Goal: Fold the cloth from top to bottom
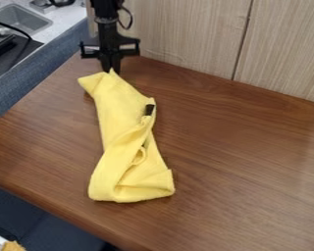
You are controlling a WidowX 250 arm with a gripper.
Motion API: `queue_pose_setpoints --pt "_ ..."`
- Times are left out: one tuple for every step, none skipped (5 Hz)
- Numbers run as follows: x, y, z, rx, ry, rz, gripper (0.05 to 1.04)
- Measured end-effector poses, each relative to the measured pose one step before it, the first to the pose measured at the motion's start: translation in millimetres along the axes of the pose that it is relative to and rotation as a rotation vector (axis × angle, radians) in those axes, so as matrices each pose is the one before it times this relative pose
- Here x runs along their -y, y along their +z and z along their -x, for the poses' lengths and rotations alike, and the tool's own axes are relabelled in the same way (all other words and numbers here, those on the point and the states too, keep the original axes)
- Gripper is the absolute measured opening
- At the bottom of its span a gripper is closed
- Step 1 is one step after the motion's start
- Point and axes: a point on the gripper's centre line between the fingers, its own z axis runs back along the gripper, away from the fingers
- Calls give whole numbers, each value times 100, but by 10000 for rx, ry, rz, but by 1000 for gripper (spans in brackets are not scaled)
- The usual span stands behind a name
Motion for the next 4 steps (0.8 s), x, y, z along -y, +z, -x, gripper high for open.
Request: queue_pose_setpoints --pt "541 2488 -236 608 -225 24 64" --pt "1564 2979 265 690 -497 58 64" --pt "1565 2327 1088 463 -542 77 64" --pt "2516 1991 1936 375 -878 170 63"
